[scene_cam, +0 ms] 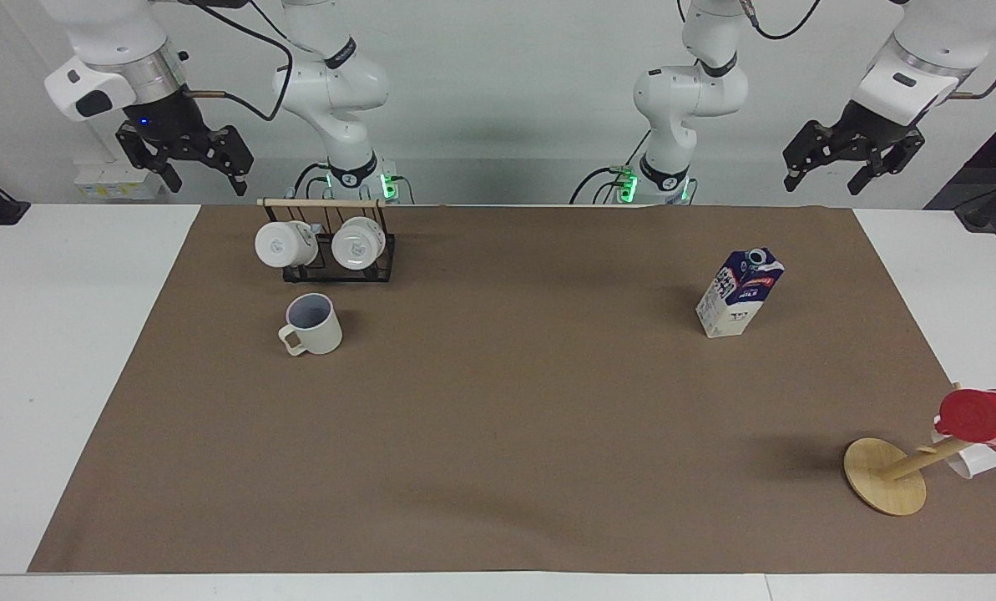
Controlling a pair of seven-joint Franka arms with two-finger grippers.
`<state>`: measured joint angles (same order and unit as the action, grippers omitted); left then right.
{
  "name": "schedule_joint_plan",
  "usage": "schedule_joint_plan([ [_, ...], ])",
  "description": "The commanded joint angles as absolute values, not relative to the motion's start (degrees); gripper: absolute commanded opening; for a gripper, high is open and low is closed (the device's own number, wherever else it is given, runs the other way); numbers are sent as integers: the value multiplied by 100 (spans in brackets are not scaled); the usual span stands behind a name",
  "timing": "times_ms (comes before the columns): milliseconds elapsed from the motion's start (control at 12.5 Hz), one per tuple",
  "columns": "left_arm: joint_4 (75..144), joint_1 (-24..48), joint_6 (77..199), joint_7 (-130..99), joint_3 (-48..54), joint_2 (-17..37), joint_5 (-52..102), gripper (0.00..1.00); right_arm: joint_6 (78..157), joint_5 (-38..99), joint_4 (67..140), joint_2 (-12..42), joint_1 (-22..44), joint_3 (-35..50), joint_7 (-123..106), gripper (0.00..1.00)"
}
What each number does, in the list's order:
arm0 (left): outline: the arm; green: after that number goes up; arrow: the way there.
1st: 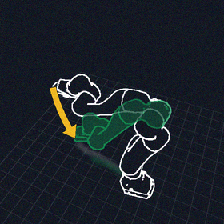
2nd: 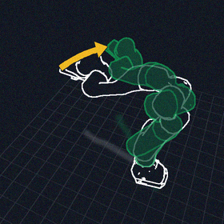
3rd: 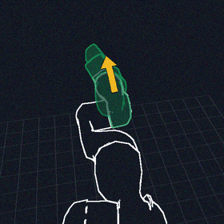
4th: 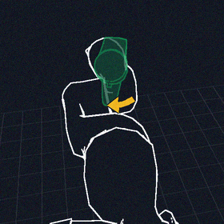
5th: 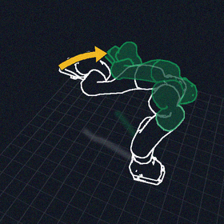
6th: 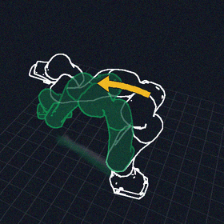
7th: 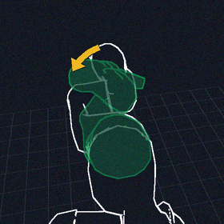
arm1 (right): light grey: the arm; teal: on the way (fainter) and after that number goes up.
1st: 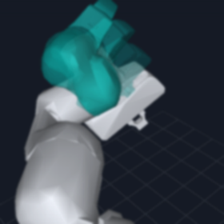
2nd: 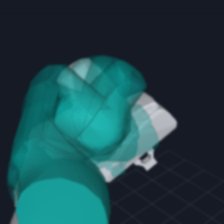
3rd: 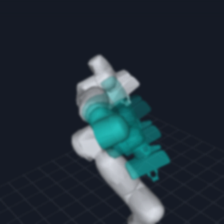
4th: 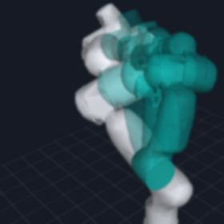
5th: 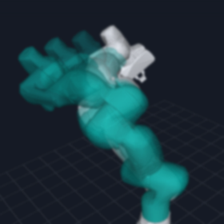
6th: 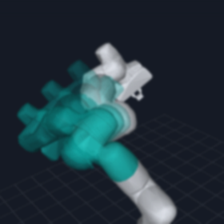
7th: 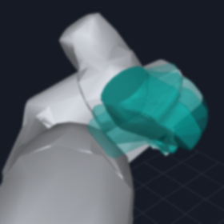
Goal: Place cup and milk on table
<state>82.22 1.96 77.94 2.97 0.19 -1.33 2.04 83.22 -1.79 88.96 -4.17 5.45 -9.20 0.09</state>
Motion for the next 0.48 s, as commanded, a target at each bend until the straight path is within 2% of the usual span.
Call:
schedule_joint_plan([
  [0, 8191, 202, 7734, 308, 9, -167, 105, 100, 8411, -167, 9175, -650, 545, -896, 166, 100],
  [400, 8191, 202, 7734, 299, 17, -167, 105, 100, 8411, -158, 9202, -659, 545, -896, 158, 100],
])
